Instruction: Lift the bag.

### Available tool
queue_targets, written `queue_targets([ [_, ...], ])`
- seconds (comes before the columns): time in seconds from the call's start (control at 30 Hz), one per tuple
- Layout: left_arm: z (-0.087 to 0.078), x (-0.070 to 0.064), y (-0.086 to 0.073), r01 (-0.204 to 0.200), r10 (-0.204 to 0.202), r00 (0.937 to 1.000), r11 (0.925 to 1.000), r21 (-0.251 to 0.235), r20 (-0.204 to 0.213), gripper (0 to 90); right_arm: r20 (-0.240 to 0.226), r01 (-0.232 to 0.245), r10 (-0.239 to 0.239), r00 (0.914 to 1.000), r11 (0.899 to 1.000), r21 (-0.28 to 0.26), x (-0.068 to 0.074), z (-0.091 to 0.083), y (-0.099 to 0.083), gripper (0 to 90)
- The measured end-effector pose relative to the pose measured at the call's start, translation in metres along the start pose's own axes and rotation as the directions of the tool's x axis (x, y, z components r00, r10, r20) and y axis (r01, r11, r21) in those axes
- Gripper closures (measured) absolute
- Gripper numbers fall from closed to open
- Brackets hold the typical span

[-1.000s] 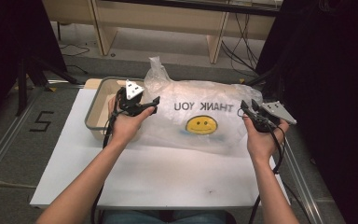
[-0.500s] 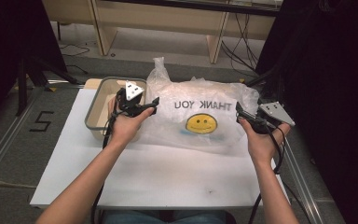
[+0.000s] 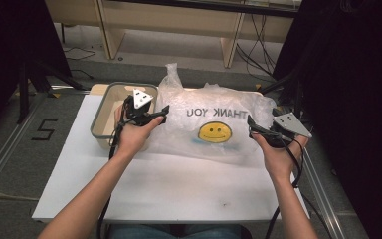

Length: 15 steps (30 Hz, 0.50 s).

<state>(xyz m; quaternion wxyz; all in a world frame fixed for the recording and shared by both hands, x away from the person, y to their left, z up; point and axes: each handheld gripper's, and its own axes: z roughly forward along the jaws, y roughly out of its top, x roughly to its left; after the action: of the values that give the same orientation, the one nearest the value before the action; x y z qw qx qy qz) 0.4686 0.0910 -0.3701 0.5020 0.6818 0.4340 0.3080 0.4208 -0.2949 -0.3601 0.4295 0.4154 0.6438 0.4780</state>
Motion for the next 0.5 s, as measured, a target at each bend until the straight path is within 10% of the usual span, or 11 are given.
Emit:
queue_targets([
  [0.5, 0.001, -0.002, 0.0, -0.002, 0.002, 1.0, 1.0, 0.003, 0.002, 32.1, -0.047, -0.001, -0.002, 0.9989, 0.998, -0.057, 0.004, 0.0, 0.014, 7.9],
])
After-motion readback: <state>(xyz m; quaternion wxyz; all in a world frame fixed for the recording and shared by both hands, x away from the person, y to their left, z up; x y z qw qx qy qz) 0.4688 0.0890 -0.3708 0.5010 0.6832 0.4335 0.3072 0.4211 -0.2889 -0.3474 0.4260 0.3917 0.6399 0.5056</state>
